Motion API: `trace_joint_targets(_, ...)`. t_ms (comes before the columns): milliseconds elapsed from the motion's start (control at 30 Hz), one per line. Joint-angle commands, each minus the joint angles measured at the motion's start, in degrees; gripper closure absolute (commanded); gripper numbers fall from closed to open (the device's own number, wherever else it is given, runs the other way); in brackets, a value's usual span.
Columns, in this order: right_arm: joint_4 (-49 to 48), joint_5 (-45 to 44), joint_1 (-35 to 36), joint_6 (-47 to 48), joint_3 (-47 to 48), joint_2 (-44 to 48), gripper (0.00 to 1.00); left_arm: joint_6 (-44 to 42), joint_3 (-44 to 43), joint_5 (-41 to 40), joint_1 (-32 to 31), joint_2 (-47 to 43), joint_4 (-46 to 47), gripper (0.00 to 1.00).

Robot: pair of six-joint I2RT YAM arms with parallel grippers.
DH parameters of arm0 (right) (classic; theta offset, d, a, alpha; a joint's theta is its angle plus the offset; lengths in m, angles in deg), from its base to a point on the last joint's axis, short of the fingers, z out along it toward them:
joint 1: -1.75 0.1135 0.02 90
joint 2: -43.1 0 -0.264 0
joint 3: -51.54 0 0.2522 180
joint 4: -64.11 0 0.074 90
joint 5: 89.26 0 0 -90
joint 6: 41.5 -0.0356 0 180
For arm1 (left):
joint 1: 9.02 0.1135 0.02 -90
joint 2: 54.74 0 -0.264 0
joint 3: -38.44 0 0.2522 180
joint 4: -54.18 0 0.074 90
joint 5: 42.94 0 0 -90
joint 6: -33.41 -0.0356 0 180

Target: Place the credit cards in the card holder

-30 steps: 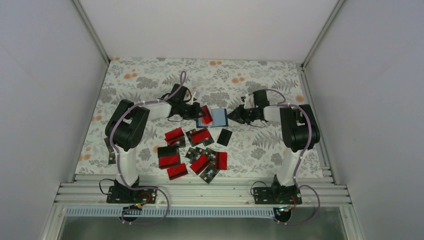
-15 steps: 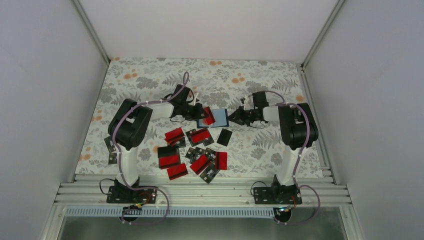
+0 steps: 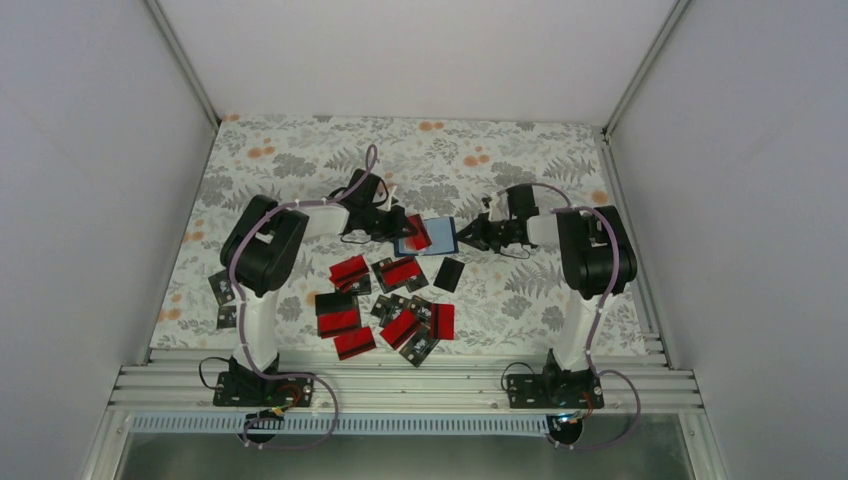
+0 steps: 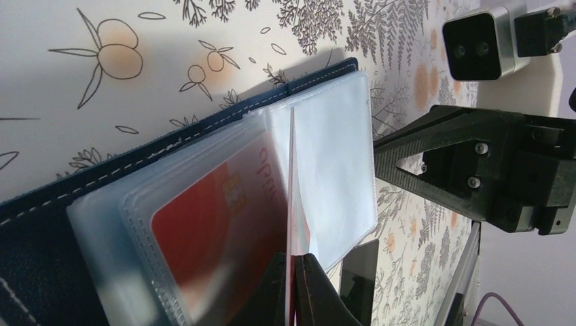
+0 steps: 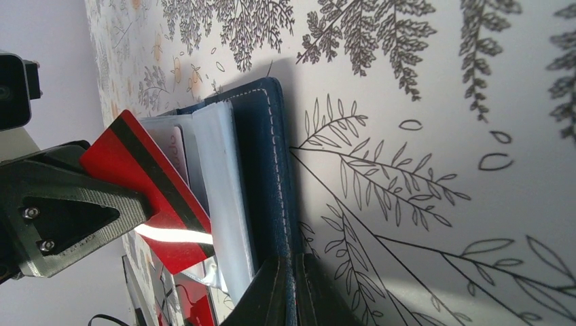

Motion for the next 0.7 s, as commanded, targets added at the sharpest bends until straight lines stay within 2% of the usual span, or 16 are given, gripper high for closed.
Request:
trace_joint_targets(0,0.14,0.94,0.92,0.54,-1.76,-1.31,0.93,1.32,-1.17,1.91,-1.03,2.17,-0.50,0.98)
trace_joint_targets(233,-0.01,1.13,1.33,0.58,-2.10,-1.41,0.93,1.11,-2.54,2.64,-1.74,2.90,-1.99,0.98)
trace_joint_targets(567,-0.40,0.19,1.35,-0.19,-3.23,-1.33,0.95,9.25,2.51,2.47,-1.78,0.73,2.71,0.98)
trace_joint_targets(667,-0.50,-0.01,1.40,-0.36,-3.62,-1.33,0.95,9.44,3.11,1.19,-1.69,-0.05,2.67,0.98)
